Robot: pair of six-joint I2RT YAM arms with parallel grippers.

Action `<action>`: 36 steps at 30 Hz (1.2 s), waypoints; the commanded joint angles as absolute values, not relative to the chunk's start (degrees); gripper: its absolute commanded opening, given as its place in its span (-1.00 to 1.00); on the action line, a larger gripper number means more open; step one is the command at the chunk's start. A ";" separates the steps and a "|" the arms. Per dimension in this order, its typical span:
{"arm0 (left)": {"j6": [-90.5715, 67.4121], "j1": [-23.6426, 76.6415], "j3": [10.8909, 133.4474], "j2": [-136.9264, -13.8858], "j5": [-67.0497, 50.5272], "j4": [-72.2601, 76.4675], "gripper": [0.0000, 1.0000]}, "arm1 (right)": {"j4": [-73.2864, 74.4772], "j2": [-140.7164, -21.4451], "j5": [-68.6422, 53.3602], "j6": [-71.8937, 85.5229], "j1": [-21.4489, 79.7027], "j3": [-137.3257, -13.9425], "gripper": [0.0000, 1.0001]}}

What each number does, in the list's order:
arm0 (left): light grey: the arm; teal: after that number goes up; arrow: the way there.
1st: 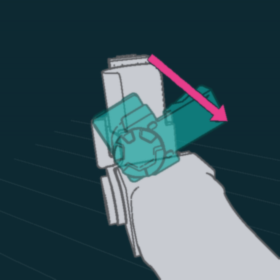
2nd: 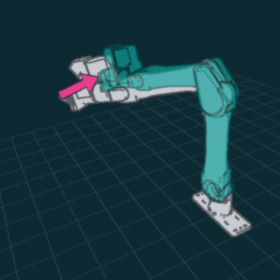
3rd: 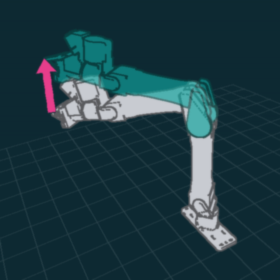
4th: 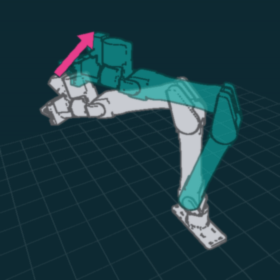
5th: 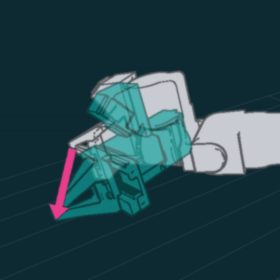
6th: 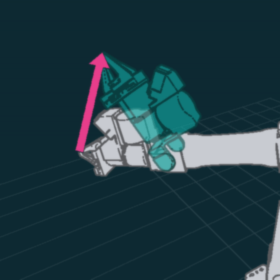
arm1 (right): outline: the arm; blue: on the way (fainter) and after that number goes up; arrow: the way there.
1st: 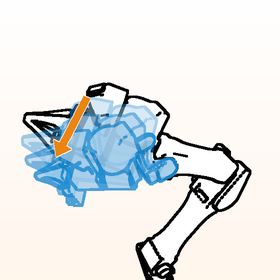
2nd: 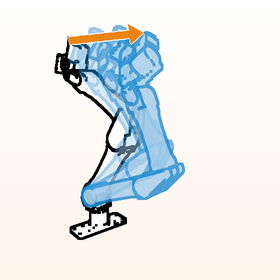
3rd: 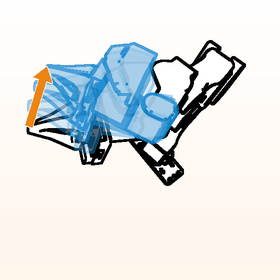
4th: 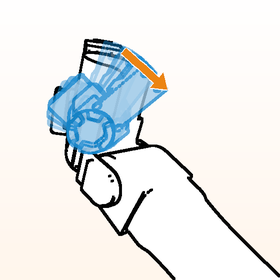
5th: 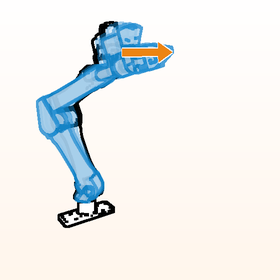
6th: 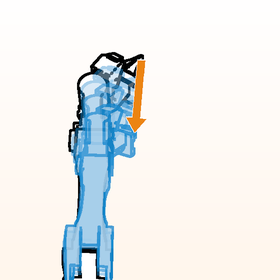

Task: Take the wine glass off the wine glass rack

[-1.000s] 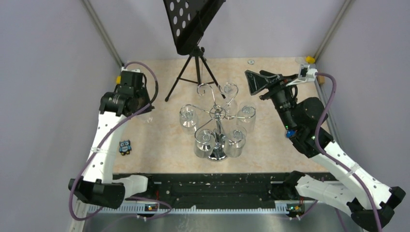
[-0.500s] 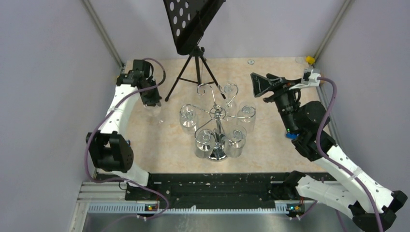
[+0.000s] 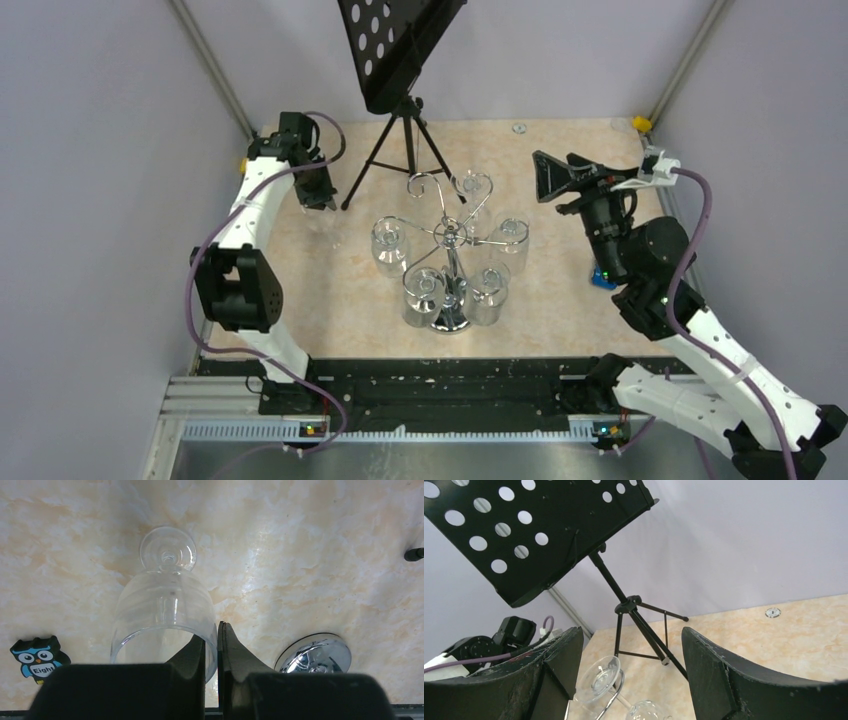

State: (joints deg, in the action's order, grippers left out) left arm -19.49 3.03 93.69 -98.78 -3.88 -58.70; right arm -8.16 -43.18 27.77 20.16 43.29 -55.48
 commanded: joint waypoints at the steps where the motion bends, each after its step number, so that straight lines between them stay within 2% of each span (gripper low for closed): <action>1: -18.81 2.72 96.58 -99.54 -5.00 -58.44 -0.93 | -7.00 -44.04 26.54 18.63 43.75 -56.58 0.47; 7: -17.39 2.72 98.61 -97.72 -3.67 -59.95 -0.31 | -5.55 -44.80 24.62 19.06 43.77 -57.42 0.47; 17: -16.32 2.74 103.07 -90.56 -6.94 -61.34 0.06 | -0.32 -49.75 16.50 20.21 43.77 -62.60 0.46; 18: -16.39 2.73 102.88 -89.11 -8.04 -60.79 0.17 | -0.12 -50.22 15.58 20.26 43.77 -63.08 0.45; 19: -16.66 2.72 102.62 -87.61 -8.98 -59.88 0.59 | -0.09 -50.67 14.78 20.29 43.77 -63.85 0.45; 20: -17.08 2.72 102.07 -85.89 -9.64 -58.77 0.81 | 1.14 -51.14 13.92 20.23 43.77 -64.53 0.45; 21: -17.50 2.72 101.64 -84.20 -10.00 -57.65 0.87 | 2.04 -51.66 13.28 20.16 43.77 -65.27 0.44; 27: -19.58 2.80 99.16 -76.22 -17.04 -52.61 0.93 | 5.55 -54.86 9.87 21.19 43.77 -69.21 0.43; 33: -23.68 2.73 93.50 -70.36 -30.89 -44.46 0.93 | 21.18 -63.70 11.53 21.79 42.95 -82.15 0.41; 36: -25.44 2.73 90.90 -68.66 -34.61 -41.36 0.93 | 26.82 -66.93 7.09 23.43 39.00 -86.66 0.35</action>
